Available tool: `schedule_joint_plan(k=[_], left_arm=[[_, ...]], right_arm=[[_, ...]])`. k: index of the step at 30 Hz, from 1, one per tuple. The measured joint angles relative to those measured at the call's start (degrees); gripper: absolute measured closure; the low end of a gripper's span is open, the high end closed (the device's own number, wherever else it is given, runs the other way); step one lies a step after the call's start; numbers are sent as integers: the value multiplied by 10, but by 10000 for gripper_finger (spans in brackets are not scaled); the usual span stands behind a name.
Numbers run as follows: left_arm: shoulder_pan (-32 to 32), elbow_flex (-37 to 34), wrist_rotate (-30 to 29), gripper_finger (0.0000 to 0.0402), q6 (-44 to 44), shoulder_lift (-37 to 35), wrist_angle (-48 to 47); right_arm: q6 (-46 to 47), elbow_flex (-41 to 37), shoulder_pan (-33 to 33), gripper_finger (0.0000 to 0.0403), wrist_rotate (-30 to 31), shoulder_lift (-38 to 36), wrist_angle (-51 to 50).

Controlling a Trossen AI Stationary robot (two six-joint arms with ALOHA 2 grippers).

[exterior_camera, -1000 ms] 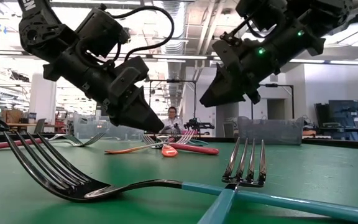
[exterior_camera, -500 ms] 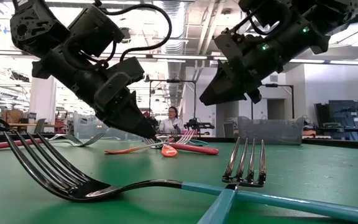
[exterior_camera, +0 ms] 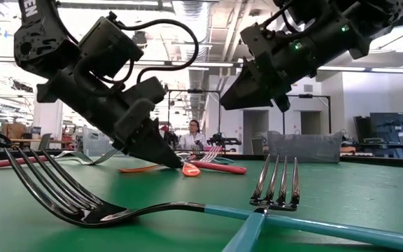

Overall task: Sort silverware by color (type)
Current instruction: Put the orange fork into the transparent bin

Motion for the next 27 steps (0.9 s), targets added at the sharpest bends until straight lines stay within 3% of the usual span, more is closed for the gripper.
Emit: schedule_joint_plan(k=[7,12,16,18,23,27], left_arm=[[1,-1,3,389,32,-1,-4],[-5,-1,-2,390,56,-14,-15],[-28,-4,-40,396,128,-57,-44],[-35,-3,-76,396,152,-91,-61],[-30,-3,-167,395,181,-199,-173],[7,-2,-172,395,193,-287,-276]], right_arm=[[0,0,-3,294,0,0,-4],[-4,0,-2,294,0,0,-20],[-15,0,-6,291,-23,0,-59],[-18,0,-9,288,-48,-1,-46],[0,0,-11,278,-39,-10,-23],[7,0,-8,278,-44,-9,-8]])
